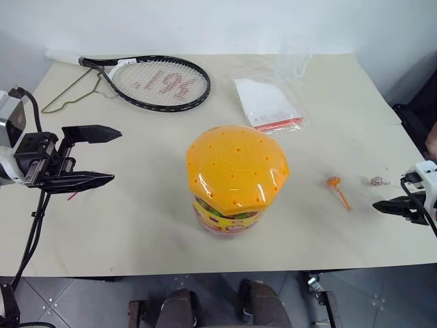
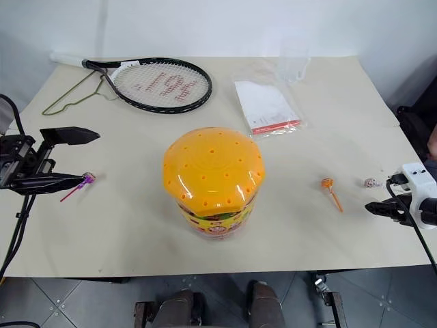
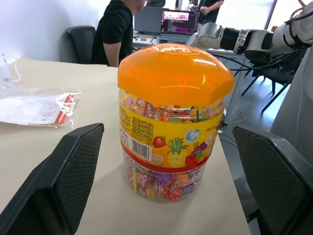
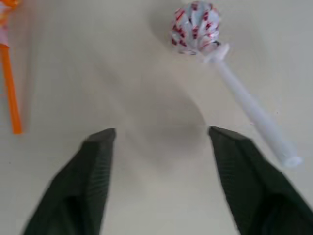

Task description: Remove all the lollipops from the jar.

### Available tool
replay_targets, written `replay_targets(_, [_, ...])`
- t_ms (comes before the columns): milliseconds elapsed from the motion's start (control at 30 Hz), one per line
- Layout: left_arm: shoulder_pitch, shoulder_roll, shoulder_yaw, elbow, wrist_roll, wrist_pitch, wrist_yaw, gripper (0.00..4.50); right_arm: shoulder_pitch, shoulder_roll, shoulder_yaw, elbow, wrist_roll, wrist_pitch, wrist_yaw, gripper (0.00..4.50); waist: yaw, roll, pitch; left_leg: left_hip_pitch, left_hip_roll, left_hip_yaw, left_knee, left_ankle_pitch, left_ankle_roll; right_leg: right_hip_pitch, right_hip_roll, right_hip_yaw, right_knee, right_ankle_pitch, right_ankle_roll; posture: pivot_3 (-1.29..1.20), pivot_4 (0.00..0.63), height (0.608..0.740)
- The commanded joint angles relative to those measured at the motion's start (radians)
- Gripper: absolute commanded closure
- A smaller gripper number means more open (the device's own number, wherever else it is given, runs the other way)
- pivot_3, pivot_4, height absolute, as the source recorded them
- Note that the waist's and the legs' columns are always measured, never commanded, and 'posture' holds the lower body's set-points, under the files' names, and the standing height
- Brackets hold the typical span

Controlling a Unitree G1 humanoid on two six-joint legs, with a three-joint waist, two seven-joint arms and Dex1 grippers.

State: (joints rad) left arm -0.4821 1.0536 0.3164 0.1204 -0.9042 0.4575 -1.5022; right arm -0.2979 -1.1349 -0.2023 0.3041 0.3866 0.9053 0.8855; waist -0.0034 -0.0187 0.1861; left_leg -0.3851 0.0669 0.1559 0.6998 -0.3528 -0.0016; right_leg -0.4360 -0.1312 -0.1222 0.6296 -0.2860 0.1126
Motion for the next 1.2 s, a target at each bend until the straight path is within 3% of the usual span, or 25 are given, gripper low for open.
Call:
replay_targets(33, [-0.015,-0.013,0.041,-0.034,-0.032,0.002,-0.076,0.00,0.054,-0.030,-0.100,-0.108,0.036,0.040,0.020,0.23,0.003,0.000,0.000,0.000,0.000,0.000,0.000,0.000,0.000,0.000,0.000,0.000,0.000,0.000,0.000,0.00,0.150,0.740])
replay_targets(67, [-0.023,-0.021,0.044,-0.034,-0.038,0.004,-0.071,0.00,0.077,-0.032,-0.128,-0.143,0.049,0.054,0.026,0.06,0.002,0.000,0.000,0.000,0.000,0.000,0.000,0.000,0.000,0.000,0.000,0.000,0.000,0.000,0.000,0.00,0.150,0.740])
replay_targets(333, [-0.040,-0.043,0.051,-0.027,-0.026,0.028,-0.020,0.00,0.176,-0.049,-0.320,-0.378,0.124,0.099,0.080,0.06,0.003,0.000,0.000,0.000,0.000,0.000,0.000,0.000,0.000,0.000,0.000,0.000,0.000,0.000,0.000,0.00,0.150,0.740])
replay_targets(500, [-0.057,-0.118,0.061,-0.021,0.038,0.035,0.220,0.00,0.089,-0.031,-0.415,-0.548,0.242,0.089,0.108,0.06,0.003,0.000,0.000,0.001,0.000,-0.001,0.000,0.000,0.000,0.000,0.000,0.001,0.001,0.000,0.000,0.00,0.150,0.740])
replay_targets(800, [0.048,-0.136,0.061,-0.064,0.097,0.161,0.441,0.00,0.136,0.064,-0.418,-0.673,0.298,-0.060,0.158,0.06,0.005,-0.001,-0.001,0.000,-0.001,-0.001,0.000,0.000,0.000,0.001,0.000,0.000,-0.001,0.000,0.001,0.00,0.150,0.740])
replay_targets(1033, [0.249,-0.209,0.140,-0.164,0.075,0.132,0.457,0.00,0.218,0.125,-0.381,-0.747,0.325,-0.106,0.158,0.06,0.003,-0.001,-0.001,0.001,0.000,-0.001,0.000,0.000,0.000,0.001,0.000,0.001,0.000,0.000,0.001,0.00,0.150,0.740])
replay_targets(1200, [0.338,-0.202,0.187,-0.175,0.106,0.074,0.432,0.00,0.306,0.179,-0.343,-0.797,0.306,-0.190,0.181,0.06,0.005,-0.001,-0.001,0.001,0.000,-0.002,0.000,0.000,0.000,0.001,0.000,0.000,0.000,0.000,0.001,0.00,0.150,0.740])
